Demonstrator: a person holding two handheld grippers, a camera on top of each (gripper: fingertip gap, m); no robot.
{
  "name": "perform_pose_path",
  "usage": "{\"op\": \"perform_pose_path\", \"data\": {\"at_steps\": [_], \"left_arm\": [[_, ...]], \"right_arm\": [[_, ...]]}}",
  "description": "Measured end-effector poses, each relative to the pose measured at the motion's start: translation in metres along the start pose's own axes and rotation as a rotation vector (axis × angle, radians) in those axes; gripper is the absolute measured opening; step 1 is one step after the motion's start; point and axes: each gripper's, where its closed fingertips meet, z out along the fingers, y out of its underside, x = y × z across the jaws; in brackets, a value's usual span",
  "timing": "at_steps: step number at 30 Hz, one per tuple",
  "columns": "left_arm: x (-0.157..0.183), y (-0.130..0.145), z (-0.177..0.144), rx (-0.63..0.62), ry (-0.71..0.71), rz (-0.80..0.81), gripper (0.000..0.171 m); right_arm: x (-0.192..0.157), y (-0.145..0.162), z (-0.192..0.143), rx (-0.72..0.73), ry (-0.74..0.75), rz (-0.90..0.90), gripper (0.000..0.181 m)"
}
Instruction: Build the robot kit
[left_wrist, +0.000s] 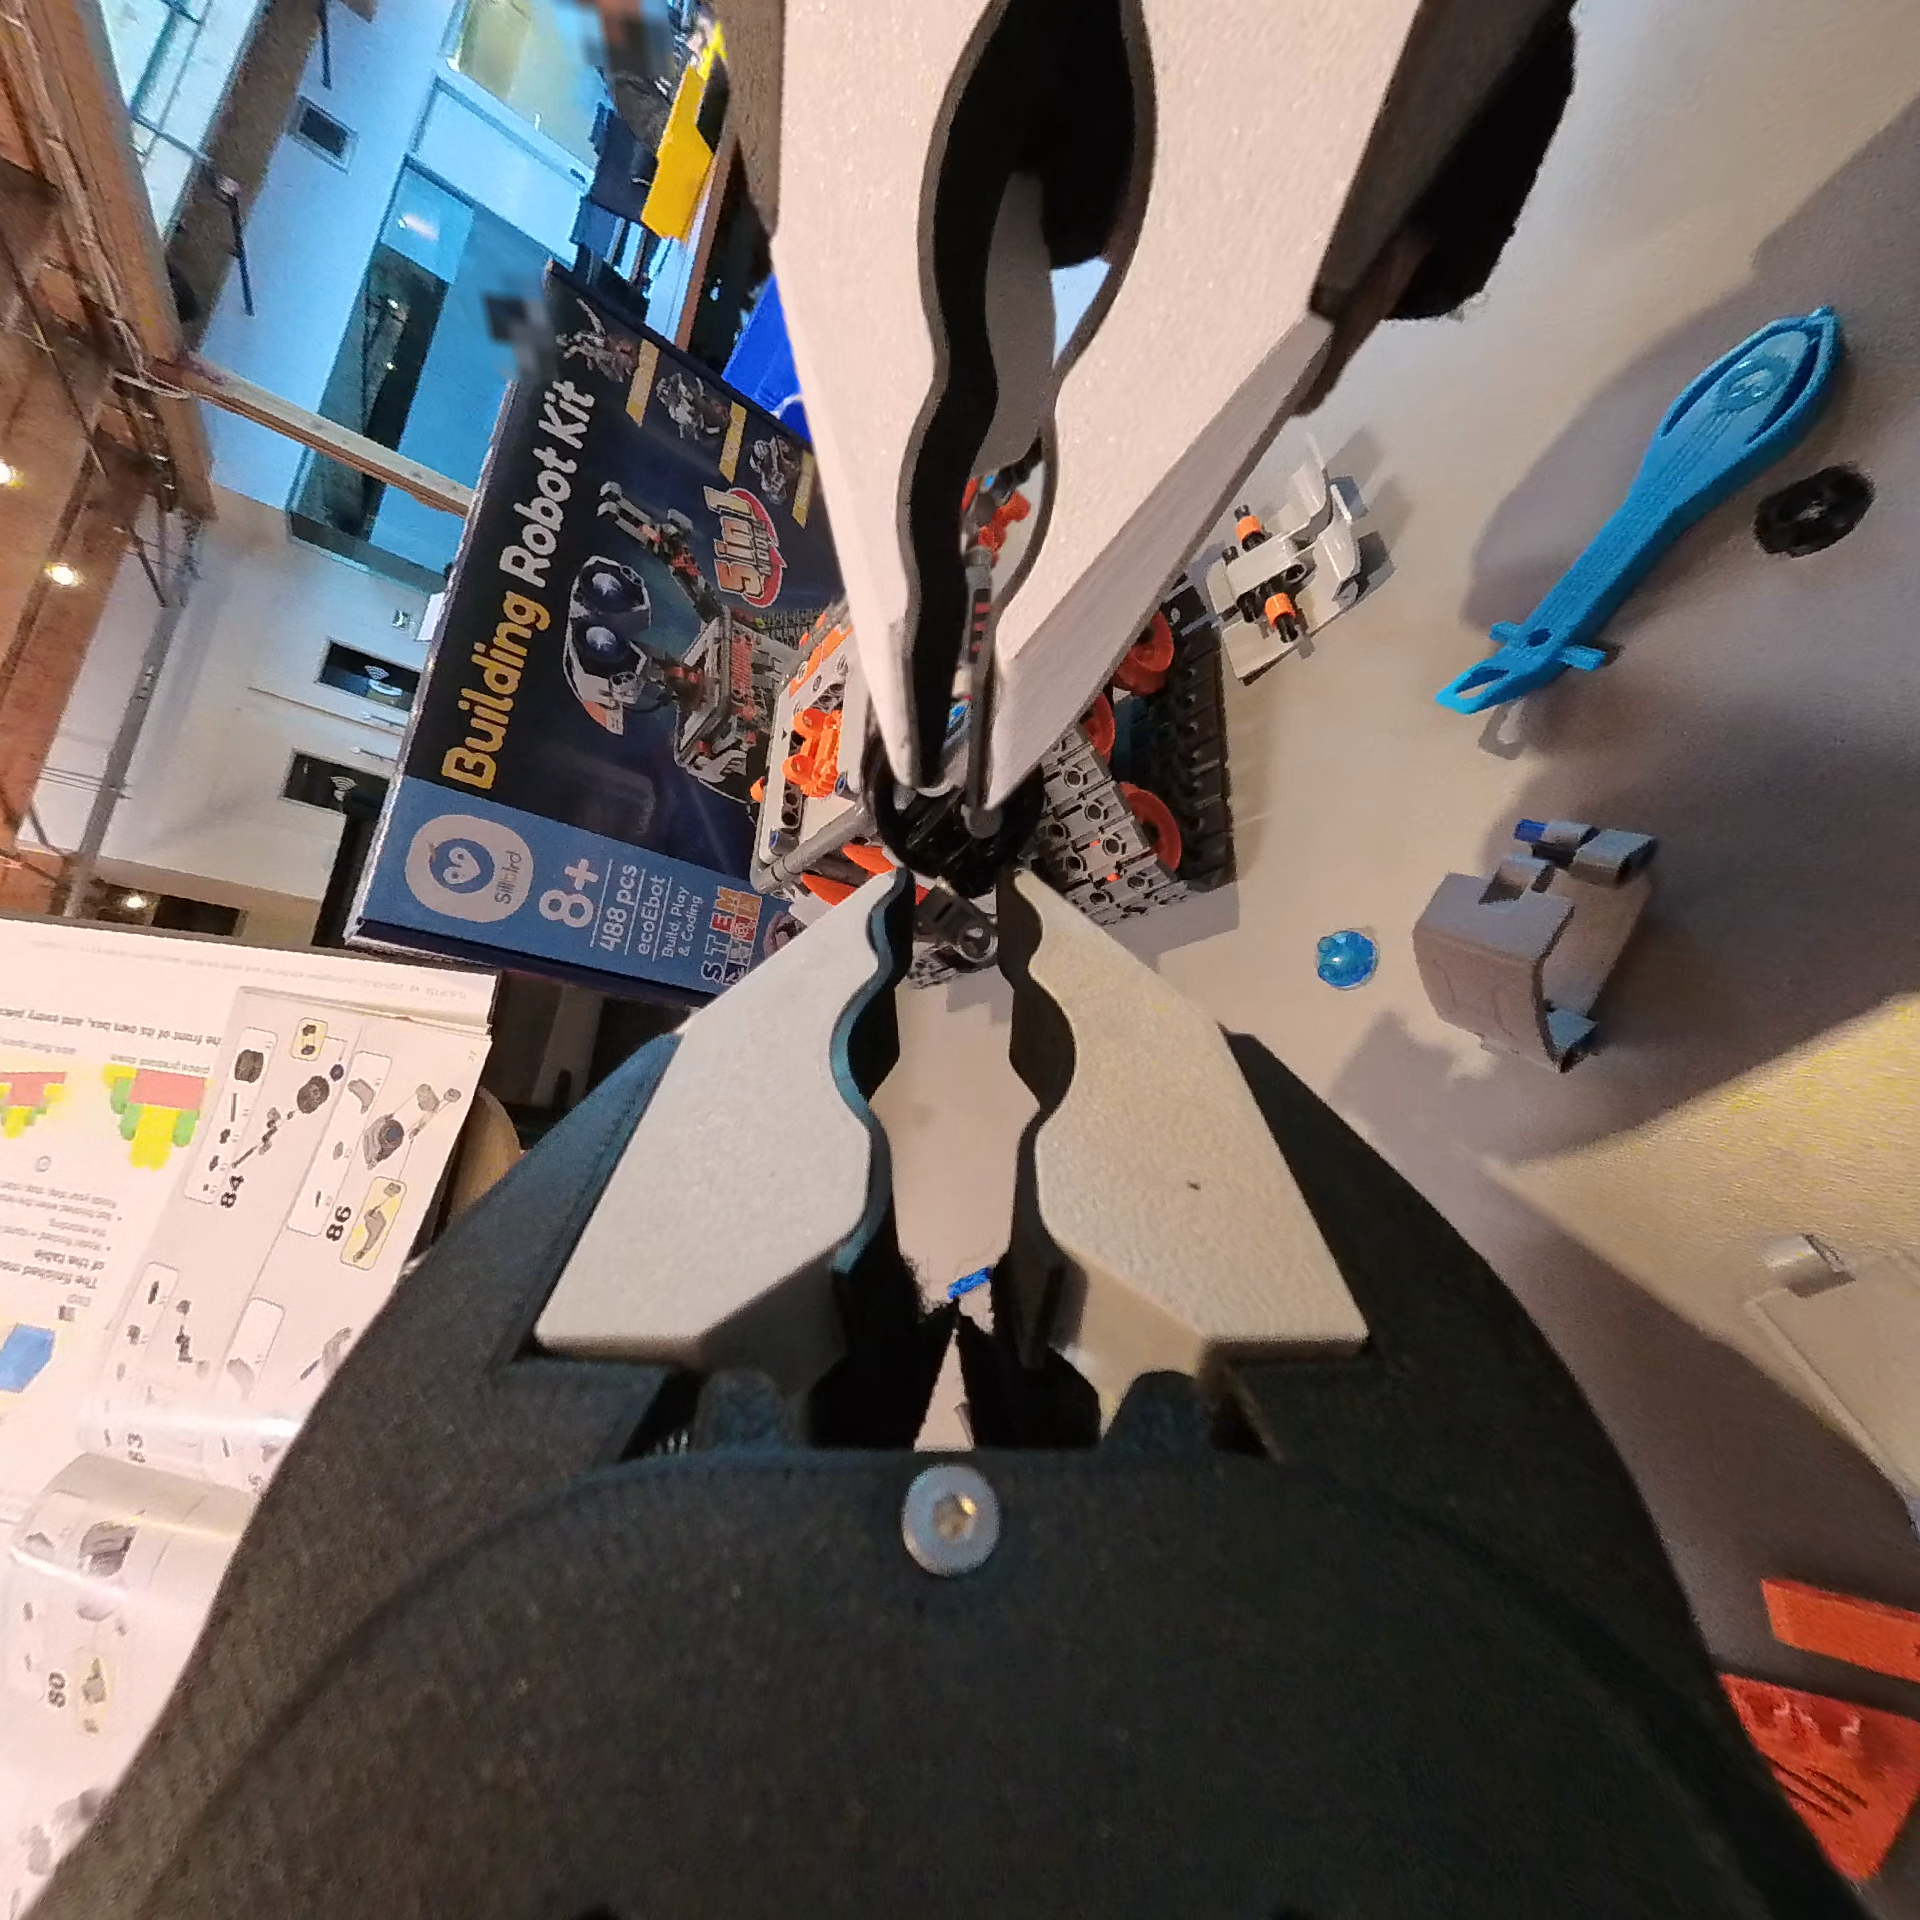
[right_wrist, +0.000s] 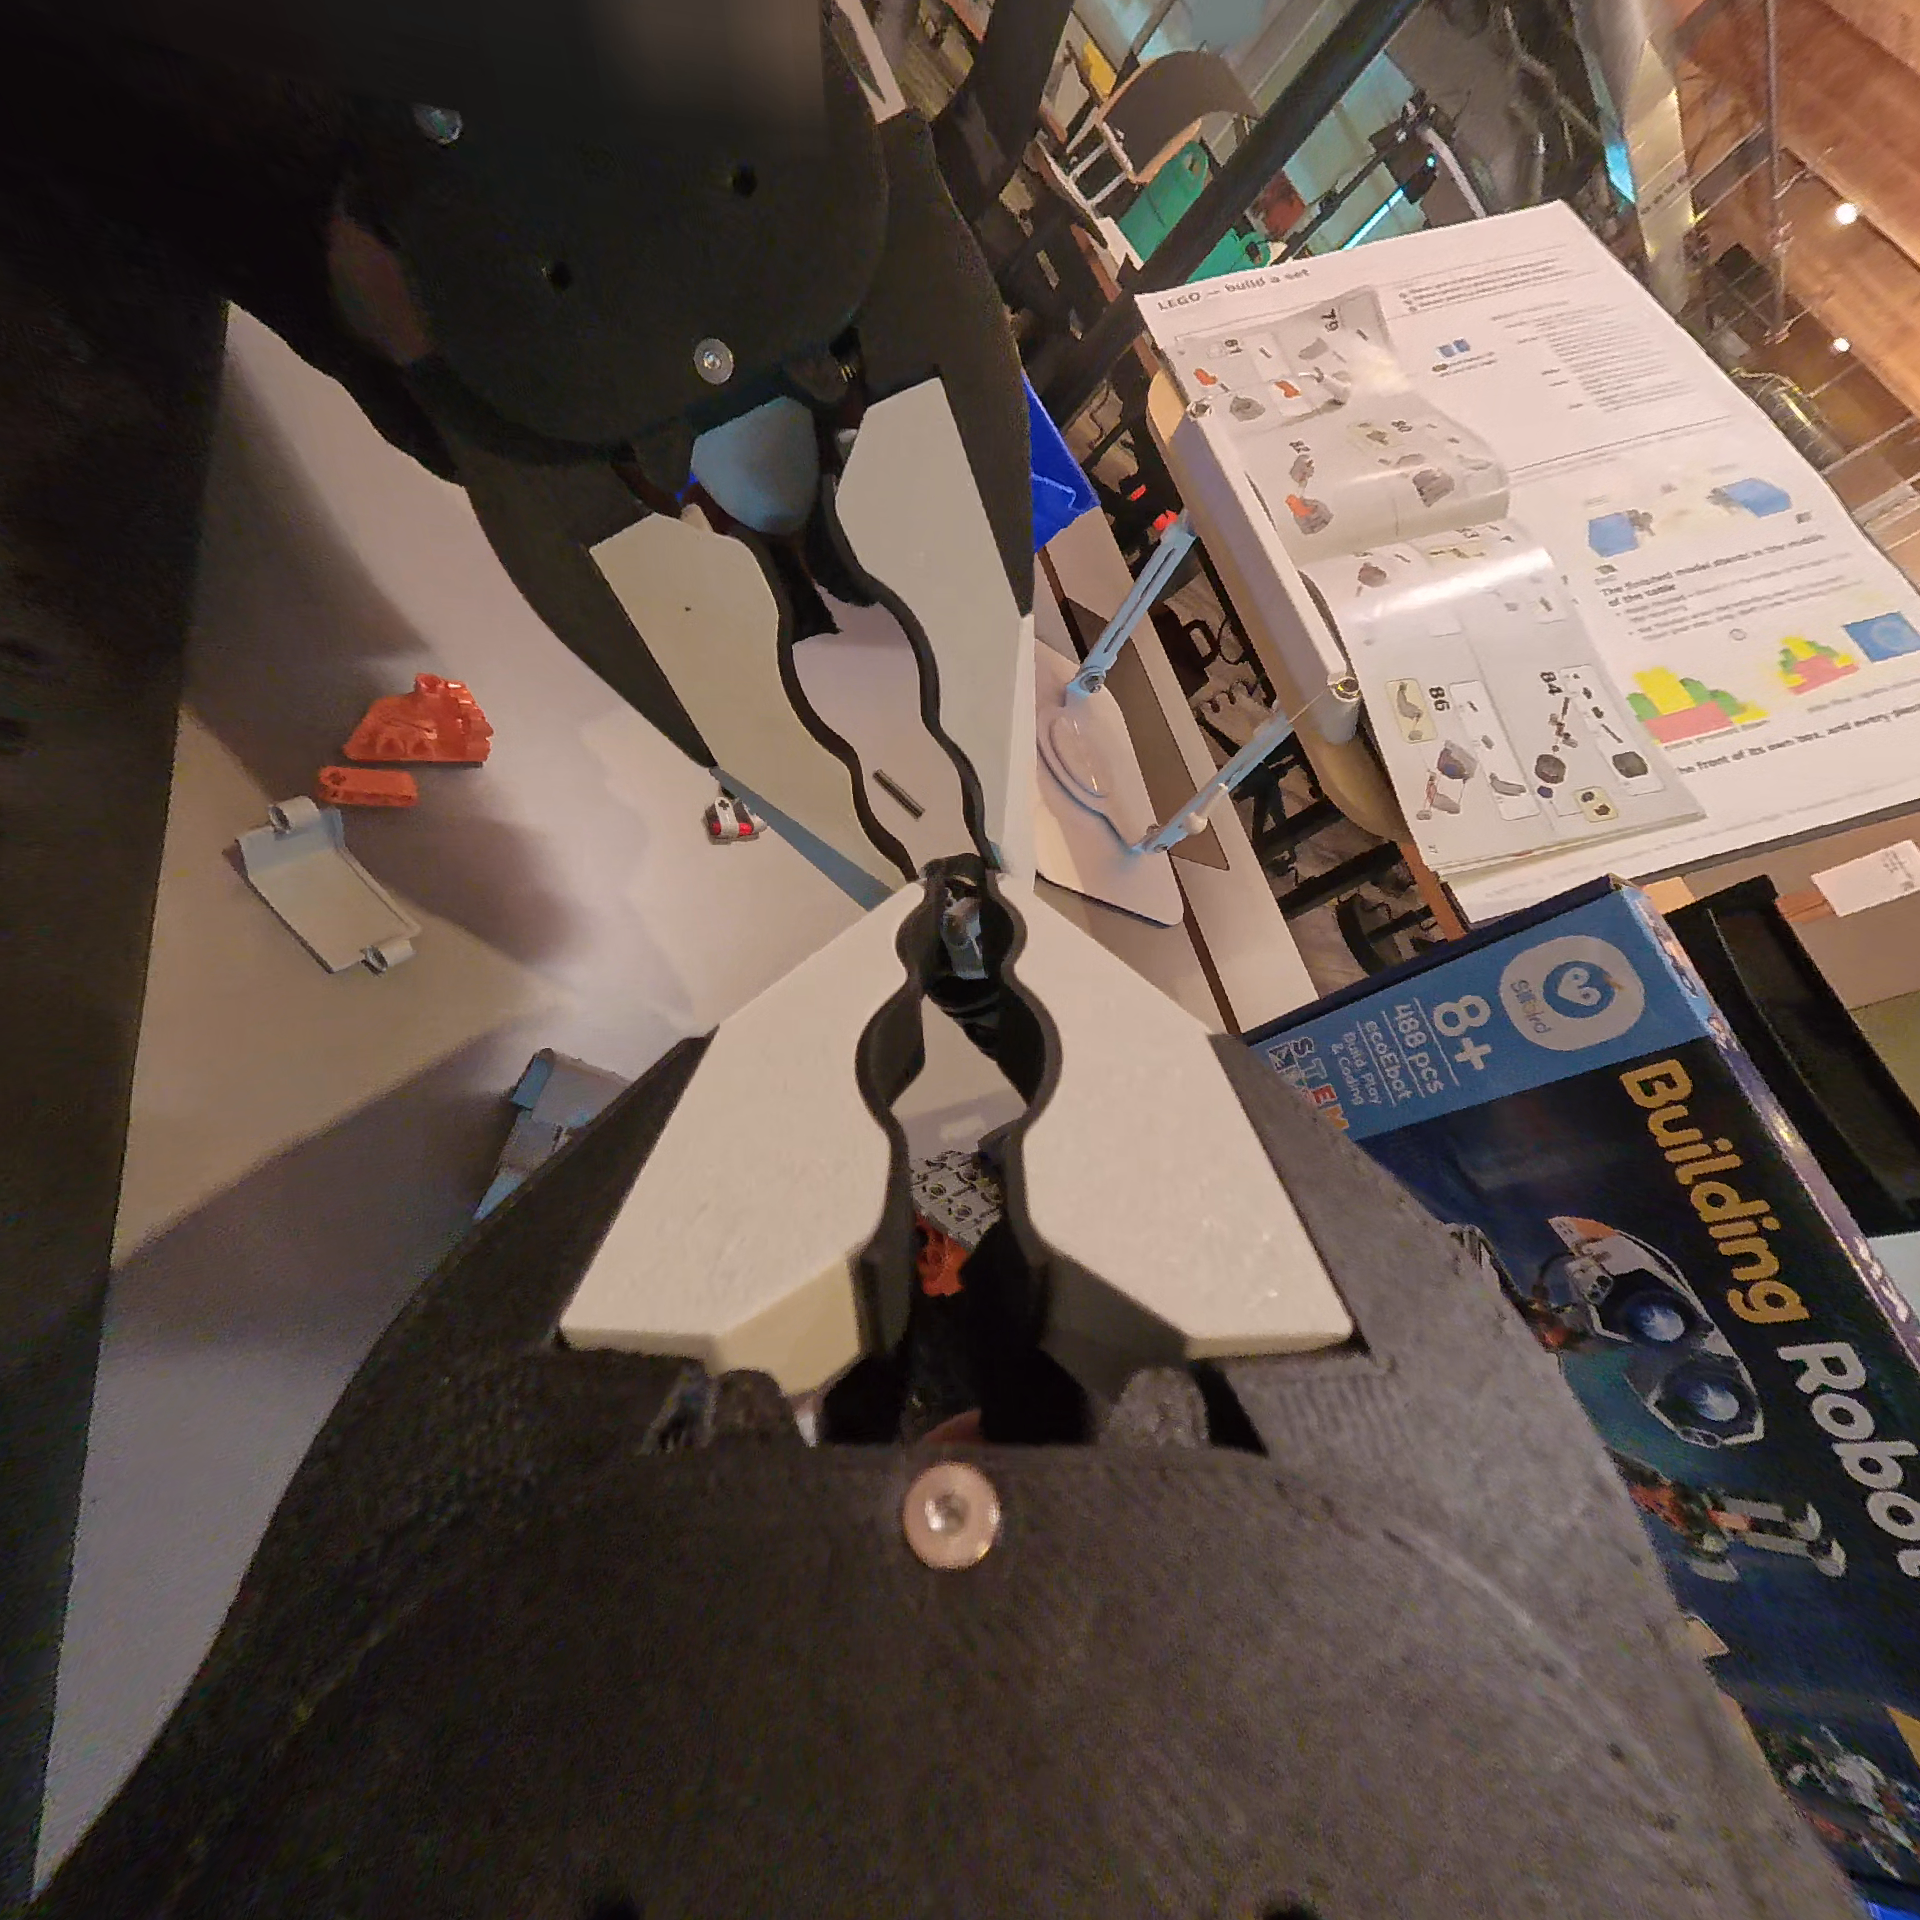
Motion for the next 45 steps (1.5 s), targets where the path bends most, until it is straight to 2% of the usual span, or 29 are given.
{"op": "perform_pose_path", "data": {"at_steps": [10, 13, 16, 22, 28, 34, 37, 41, 45], "left_arm": [[0.0, 0.0, 0.001, 0.036, 0.059, -0.108, 0.013], [0.003, -0.004, 0.001, 0.052, 0.086, -0.129, 0.013], [0.002, 0.0, 0.003, 0.035, 0.076, -0.12, 0.013], [0.0, -0.003, 0.002, 0.054, 0.068, -0.143, 0.013], [0.003, -0.003, 0.003, 0.047, 0.084, -0.16, 0.013], [0.001, -0.008, -0.001, 0.102, 0.125, -0.219, 0.015], [0.003, -0.009, -0.003, 0.136, 0.166, -0.257, 0.026], [-0.002, -0.01, -0.006, 0.162, 0.161, -0.281, 0.027], [-0.006, -0.012, -0.01, 0.178, 0.14, -0.274, 0.032]], "right_arm": [[0.003, 0.009, -0.012, -0.001, 0.01, -0.011, 0.0], [0.006, 0.002, -0.015, 0.036, 0.014, 0.028, 0.0], [0.005, 0.005, -0.016, 0.01, 0.024, -0.003, 0.0], [0.007, 0.009, -0.015, 0.008, 0.041, 0.027, 0.013], [0.01, 0.018, -0.009, -0.051, 0.084, -0.012, 0.007], [0.014, 0.013, -0.011, 0.015, 0.084, 0.063, 0.006], [0.016, 0.015, -0.011, 0.052, 0.073, 0.124, 0.006], [0.024, 0.01, -0.017, 0.122, 0.064, 0.204, 0.006], [0.025, 0.01, -0.017, 0.116, 0.062, 0.211, 0.006]]}}
